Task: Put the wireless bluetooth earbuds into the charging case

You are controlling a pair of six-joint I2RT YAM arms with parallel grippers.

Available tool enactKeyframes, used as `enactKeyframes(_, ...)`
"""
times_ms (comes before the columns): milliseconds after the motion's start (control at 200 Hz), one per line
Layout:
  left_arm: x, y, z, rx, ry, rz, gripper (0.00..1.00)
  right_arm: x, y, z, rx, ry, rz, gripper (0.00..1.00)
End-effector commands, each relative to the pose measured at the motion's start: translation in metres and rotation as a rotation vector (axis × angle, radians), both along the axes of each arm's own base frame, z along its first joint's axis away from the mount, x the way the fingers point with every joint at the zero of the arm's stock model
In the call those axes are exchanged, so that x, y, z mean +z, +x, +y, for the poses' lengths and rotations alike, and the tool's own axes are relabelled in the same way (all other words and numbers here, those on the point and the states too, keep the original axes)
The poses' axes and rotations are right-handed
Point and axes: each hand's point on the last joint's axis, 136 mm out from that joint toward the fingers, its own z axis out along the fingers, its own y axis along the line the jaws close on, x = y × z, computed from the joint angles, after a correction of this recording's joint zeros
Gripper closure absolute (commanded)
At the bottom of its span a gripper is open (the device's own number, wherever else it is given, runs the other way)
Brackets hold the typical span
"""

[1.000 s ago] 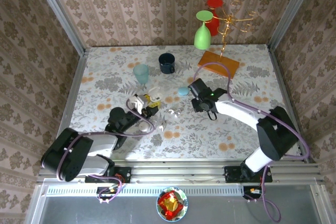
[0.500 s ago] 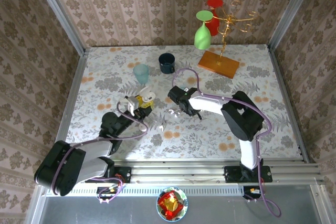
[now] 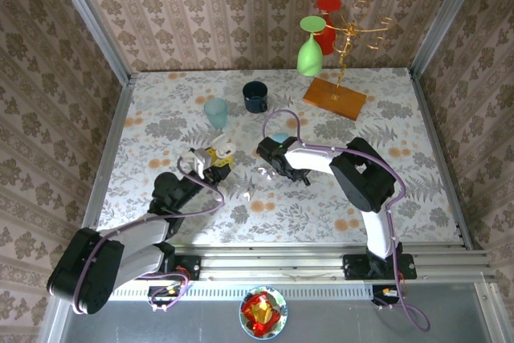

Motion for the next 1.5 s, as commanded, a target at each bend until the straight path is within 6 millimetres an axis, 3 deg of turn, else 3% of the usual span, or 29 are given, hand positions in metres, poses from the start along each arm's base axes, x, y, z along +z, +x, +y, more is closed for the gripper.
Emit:
enactKeyframes(0,0.005,0.003,0.001,0.003,-0.004,-0.019,0.74,-0.006,0.003,-0.004,-0.002,-0.049,-0.003,0.63)
enactKeyframes(505,0.001,0.002,-0.004,-0.023,0.003,-0.010,0.73,-0.003,0.005,-0.002,0.000,-0.042,-0.008,0.79)
enactKeyframes(725,-0.005,-0.001,-0.012,-0.082,0.026,-0.004,0.73,0.019,0.001,0.010,-0.013,0.133,-0.043,0.80)
enactKeyframes(945,-0.003,-0.014,-0.030,-0.229,0.042,-0.036,0.73,0.066,-0.008,0.039,0.019,0.489,-0.072,0.79)
enactKeyframes(1095,0.001,-0.022,-0.042,-0.329,0.042,-0.073,0.73,0.102,-0.025,0.059,0.085,0.781,-0.043,0.79)
enactKeyframes(1215,0.003,-0.025,-0.051,-0.400,0.050,-0.082,0.73,0.133,-0.035,0.075,0.143,1.025,-0.036,0.79)
enactKeyframes(1220,0.002,-0.025,-0.052,-0.403,0.051,-0.080,0.73,0.142,-0.038,0.076,0.154,1.053,-0.045,0.79)
enactKeyframes(1285,0.002,-0.026,-0.057,-0.436,0.056,-0.083,0.73,0.162,-0.046,0.082,0.196,1.175,-0.042,0.79)
enactKeyframes(1495,0.007,-0.027,-0.078,-0.544,0.050,-0.078,0.73,0.205,-0.068,0.098,0.325,1.385,-0.032,0.79)
